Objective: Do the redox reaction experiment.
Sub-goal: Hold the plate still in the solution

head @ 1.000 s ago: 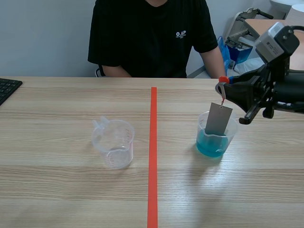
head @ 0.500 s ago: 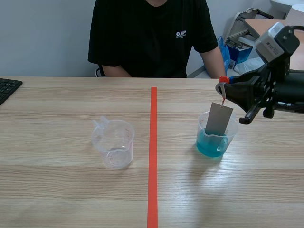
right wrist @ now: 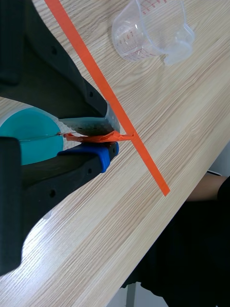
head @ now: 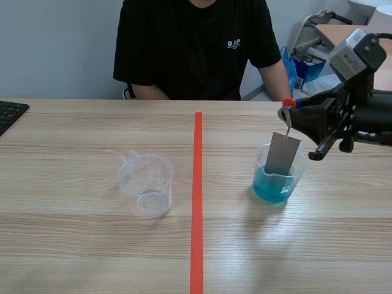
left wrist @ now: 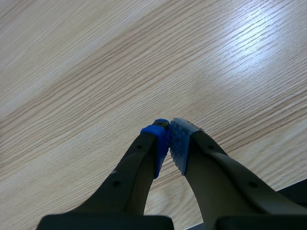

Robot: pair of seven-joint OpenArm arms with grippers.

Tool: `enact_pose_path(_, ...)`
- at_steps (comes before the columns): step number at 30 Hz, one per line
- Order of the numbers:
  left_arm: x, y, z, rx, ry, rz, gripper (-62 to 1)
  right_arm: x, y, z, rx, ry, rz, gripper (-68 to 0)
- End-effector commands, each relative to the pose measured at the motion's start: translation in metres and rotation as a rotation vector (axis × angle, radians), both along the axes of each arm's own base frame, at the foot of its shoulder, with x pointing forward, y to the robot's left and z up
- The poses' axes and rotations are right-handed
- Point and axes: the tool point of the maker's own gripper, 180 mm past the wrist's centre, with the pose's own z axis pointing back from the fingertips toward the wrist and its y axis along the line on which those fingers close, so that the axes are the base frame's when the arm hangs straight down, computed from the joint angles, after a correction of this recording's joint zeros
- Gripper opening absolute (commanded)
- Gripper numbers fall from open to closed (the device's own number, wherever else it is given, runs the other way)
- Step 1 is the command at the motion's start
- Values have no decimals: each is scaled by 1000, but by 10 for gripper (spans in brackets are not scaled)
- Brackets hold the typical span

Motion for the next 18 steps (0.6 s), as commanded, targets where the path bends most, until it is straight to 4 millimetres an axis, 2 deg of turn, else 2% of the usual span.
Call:
enact_pose_path(1,5,5,7,9,-26,2,-568,3,-2,3,-16,-9,6,-660)
enact_pose_path(11,4,6,4,16,-10,9,-568,3,-5,7,-15,-19,8,-660)
enact_pose_path(18,4,6,5,9,-15,13,-568,0,-3,35,-19,-76,48,-660)
